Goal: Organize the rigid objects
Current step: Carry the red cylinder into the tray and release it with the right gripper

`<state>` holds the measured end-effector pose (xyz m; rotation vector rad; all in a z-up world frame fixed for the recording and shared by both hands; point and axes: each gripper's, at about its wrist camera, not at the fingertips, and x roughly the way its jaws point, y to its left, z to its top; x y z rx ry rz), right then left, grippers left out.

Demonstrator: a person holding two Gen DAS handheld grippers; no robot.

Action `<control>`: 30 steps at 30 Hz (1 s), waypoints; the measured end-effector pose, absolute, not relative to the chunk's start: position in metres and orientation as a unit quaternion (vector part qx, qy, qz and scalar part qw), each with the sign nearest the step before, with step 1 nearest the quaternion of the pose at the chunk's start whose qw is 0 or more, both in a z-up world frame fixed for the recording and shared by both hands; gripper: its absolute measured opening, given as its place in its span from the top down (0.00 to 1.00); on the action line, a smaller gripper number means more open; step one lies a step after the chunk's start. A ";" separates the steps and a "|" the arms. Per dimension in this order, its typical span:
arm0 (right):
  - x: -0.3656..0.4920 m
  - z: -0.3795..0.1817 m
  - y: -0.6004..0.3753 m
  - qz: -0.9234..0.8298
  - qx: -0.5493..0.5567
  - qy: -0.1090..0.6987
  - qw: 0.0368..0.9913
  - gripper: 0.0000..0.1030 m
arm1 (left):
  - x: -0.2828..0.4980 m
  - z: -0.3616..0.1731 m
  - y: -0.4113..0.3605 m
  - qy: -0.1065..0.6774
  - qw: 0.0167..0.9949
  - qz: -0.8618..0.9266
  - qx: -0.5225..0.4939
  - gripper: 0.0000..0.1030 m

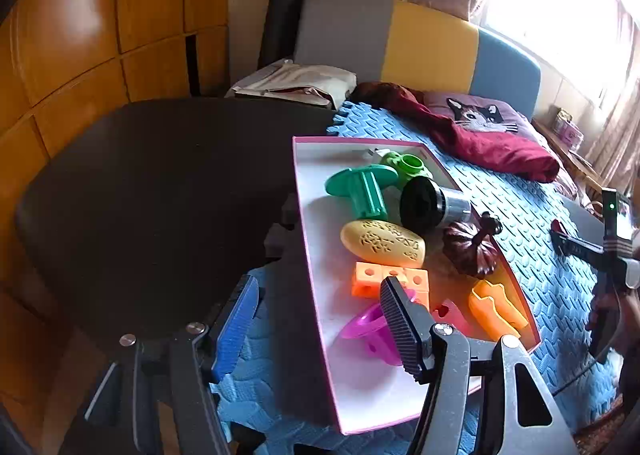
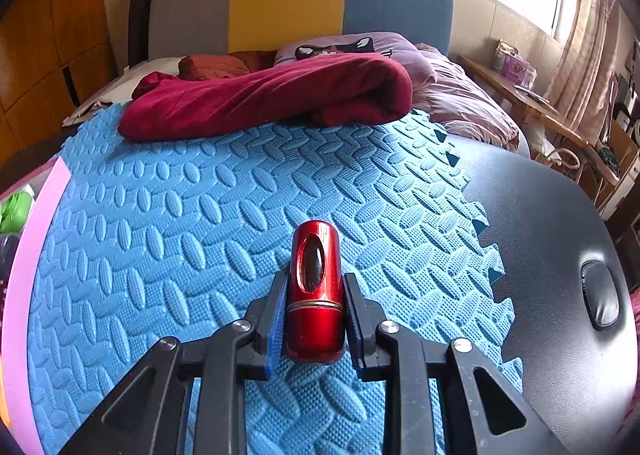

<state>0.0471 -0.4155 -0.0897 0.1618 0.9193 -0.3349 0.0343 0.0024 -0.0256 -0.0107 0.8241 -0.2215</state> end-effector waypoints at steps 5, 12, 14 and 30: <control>0.045 -0.087 -0.416 -0.153 0.090 0.453 0.873 0.75 | 0.034 -0.026 0.011 0.398 0.912 -0.101 -0.012 0.38; 0.037 -0.084 -0.399 -0.129 0.108 0.470 0.867 0.75 | 0.037 -0.030 0.019 0.401 0.911 -0.095 -0.025 0.38; 0.034 -0.081 -0.392 -0.121 0.110 0.470 0.867 0.75 | 0.037 -0.030 0.020 0.400 0.911 -0.094 -0.027 0.38; 0.003 0.007 -0.225 0.131 0.056 0.379 0.914 0.75 | 0.041 -0.029 0.042 0.394 0.915 -0.071 -0.055 0.38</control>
